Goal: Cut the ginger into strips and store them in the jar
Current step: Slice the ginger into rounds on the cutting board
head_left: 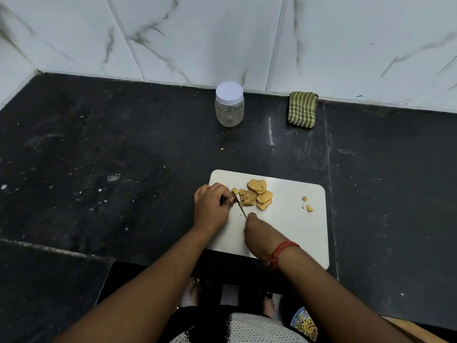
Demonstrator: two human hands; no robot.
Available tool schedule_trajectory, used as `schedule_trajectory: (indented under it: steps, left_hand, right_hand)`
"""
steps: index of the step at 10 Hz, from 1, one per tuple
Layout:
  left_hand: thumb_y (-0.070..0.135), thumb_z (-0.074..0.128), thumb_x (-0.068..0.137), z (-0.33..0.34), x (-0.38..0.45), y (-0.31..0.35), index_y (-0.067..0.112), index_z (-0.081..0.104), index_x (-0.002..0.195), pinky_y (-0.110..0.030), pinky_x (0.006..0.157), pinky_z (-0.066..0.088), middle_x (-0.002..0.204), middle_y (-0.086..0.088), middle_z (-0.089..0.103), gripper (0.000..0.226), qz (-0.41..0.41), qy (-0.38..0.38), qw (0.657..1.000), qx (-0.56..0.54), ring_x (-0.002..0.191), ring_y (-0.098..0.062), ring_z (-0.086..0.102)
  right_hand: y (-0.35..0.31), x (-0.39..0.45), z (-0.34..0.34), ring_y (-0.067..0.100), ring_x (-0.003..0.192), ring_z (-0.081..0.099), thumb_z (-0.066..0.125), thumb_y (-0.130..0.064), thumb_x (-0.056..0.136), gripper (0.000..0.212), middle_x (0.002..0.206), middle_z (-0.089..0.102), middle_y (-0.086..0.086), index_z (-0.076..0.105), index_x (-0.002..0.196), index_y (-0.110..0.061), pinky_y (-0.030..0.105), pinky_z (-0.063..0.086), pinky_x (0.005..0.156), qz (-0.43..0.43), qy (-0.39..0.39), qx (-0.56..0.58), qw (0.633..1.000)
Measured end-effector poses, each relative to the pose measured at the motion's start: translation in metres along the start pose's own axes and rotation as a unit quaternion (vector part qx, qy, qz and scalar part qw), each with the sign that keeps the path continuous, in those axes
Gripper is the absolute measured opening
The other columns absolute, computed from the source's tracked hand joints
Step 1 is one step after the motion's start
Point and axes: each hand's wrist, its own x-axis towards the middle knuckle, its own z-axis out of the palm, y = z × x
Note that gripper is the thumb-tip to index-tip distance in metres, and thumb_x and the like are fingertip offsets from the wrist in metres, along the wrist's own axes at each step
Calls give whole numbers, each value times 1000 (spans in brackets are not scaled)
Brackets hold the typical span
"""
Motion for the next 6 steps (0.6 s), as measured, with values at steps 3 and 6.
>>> schedule_trajectory:
  steps: [3,6]
  left_hand:
    - [15,77,87,0,-6,3,14,68,77,-33,83,38,85,7,63,13,-26,22,999,-17,87,-15,48]
    - [21,74,87,3,-14,6,19,64,78,-31,87,33,88,6,60,13,-19,44,998,39,87,-15,44]
  right_hand:
    - [-3,-1,10,35,100,60,33,1,91,38,111,60,25,32,129,5,32,36,67,1,29,-1,1000]
    - [1,-10,16,33,90,60,34,3,90,42,108,62,23,29,132,5,32,37,65,11,30,-17,999]
